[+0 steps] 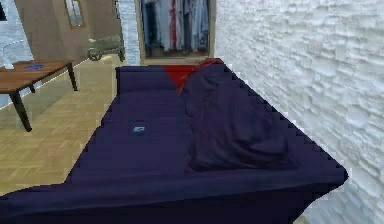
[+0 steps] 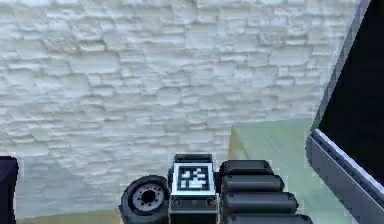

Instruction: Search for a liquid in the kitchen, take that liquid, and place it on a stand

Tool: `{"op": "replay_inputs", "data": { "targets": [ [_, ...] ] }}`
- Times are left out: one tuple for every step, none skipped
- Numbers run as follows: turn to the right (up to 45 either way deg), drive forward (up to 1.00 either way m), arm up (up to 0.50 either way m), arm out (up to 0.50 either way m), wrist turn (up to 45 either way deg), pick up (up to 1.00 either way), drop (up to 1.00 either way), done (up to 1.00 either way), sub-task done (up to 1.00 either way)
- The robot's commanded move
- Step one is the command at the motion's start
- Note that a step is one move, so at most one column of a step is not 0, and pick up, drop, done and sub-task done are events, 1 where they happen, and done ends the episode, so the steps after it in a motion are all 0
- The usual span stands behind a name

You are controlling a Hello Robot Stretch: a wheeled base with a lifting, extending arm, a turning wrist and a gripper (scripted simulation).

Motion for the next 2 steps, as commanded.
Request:
{"op": "replay_inputs", "data": {
  "targets": [
    [-18.0,0.0,0.0,0.0,0.0,0.0,0.0,0.0,0.0],
    [45.0,0.0,0.0,0.0,0.0,0.0,0.0,0.0,0.0]
  ]
}}
